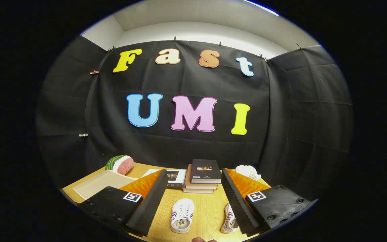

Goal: Open the storage box then place both shoes into the box .Put the left shoe in first, then the right shoe, with the right side of both shoes facing outward in a uniform manner.

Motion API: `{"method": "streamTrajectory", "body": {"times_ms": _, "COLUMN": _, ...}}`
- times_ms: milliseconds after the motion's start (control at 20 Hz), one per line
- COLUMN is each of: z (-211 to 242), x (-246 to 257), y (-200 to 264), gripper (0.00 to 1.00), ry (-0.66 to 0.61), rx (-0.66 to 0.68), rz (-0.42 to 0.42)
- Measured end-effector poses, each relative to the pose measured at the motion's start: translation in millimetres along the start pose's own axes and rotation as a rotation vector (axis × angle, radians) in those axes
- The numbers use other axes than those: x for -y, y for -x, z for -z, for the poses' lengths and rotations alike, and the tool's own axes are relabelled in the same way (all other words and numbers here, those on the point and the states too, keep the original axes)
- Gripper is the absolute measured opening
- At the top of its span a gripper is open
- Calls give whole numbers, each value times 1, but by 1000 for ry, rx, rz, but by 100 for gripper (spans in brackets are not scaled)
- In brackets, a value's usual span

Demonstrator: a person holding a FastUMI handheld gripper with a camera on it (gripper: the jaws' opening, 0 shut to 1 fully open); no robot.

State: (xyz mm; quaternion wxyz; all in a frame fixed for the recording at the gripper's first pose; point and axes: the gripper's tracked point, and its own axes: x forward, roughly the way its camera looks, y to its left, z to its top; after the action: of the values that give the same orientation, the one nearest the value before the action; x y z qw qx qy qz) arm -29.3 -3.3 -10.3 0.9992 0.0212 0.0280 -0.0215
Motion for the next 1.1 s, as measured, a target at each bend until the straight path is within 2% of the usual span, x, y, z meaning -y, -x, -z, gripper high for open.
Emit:
{"method": "streamTrajectory", "body": {"times_ms": 400, "z": 3, "x": -15, "y": -2, "gripper": 97, "ry": -8, "rx": -31, "rz": -36}}
{"method": "streamTrajectory", "body": {"times_ms": 600, "z": 14, "x": -35, "y": -11, "gripper": 97, "ry": -28, "rx": -91, "rz": -92}}
{"method": "streamTrajectory", "body": {"times_ms": 850, "z": 52, "x": -73, "y": -17, "gripper": 98, "ry": -130, "rx": -276, "rz": -212}}
{"method": "streamTrajectory", "body": {"times_ms": 1100, "z": 103, "x": -124, "y": -6, "gripper": 99, "ry": -235, "rx": -515, "rz": -393}}
